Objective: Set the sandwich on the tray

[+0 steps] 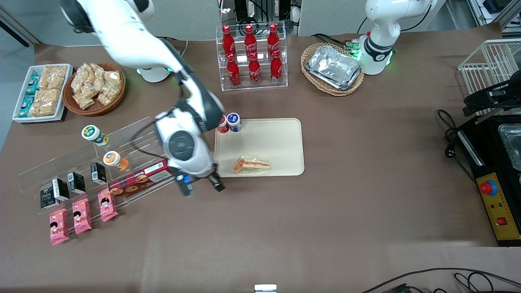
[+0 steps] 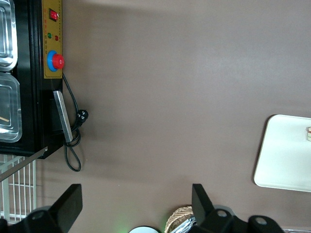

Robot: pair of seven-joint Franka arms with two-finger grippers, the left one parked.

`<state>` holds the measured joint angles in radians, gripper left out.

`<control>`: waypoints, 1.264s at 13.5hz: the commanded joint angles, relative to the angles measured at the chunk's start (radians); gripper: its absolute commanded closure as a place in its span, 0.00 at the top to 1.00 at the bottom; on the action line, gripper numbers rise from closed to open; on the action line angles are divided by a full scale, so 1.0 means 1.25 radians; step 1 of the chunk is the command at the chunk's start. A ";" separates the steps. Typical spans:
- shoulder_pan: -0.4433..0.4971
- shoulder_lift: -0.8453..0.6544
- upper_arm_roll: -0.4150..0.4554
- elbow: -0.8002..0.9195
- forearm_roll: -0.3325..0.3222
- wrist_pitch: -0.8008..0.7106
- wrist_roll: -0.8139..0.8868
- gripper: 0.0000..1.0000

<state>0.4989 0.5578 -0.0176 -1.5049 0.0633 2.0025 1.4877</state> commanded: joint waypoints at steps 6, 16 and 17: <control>-0.241 -0.161 0.008 -0.010 -0.065 -0.119 -0.627 1.00; -0.345 -0.299 -0.127 -0.005 -0.060 -0.223 -1.119 1.00; -0.348 -0.305 -0.127 0.000 -0.062 -0.235 -1.138 1.00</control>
<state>0.0641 0.2006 -0.1677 -1.5047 -0.0151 1.7386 0.1312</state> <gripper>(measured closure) 0.000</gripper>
